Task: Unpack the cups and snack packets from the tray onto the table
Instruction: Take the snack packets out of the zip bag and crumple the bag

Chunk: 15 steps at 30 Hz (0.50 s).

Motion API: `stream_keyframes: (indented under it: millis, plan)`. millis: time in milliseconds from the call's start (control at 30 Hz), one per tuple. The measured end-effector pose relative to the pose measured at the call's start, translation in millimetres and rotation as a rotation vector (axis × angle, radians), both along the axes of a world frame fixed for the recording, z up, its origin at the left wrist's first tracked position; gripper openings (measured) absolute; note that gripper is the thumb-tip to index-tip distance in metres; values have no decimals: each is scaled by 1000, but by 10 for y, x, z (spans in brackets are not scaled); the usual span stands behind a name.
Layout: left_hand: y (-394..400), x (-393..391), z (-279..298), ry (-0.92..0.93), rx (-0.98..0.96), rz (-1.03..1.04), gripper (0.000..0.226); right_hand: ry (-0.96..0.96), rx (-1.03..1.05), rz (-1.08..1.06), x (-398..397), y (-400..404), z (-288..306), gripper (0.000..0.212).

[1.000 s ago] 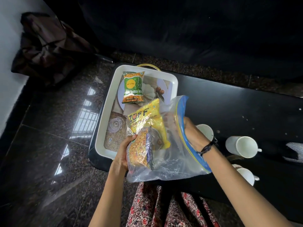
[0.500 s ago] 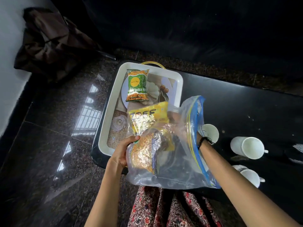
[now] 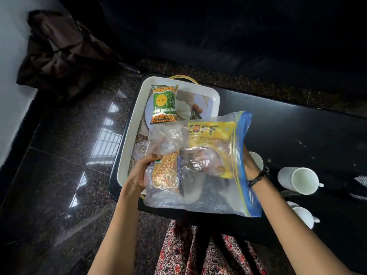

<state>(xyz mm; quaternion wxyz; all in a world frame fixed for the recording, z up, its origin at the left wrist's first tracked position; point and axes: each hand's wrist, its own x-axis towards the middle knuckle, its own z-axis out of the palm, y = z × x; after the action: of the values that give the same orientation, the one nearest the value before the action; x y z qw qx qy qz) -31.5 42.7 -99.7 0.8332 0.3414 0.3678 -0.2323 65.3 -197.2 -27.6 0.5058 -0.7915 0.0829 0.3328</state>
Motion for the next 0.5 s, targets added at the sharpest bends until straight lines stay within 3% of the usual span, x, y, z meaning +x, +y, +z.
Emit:
stream_keyframes:
  millis: [167,333,500]
  plan:
    - [63,38,-47,-44,445,-176,50,-223,-103,40,114,-97,240,9]
    - [51,60,-142,-1,467,-122,56,-409,-188,2,195,-203,530,10]
    - [-17,90,-188,43,406,2,56,-477,46,-45,222,-92,860,13]
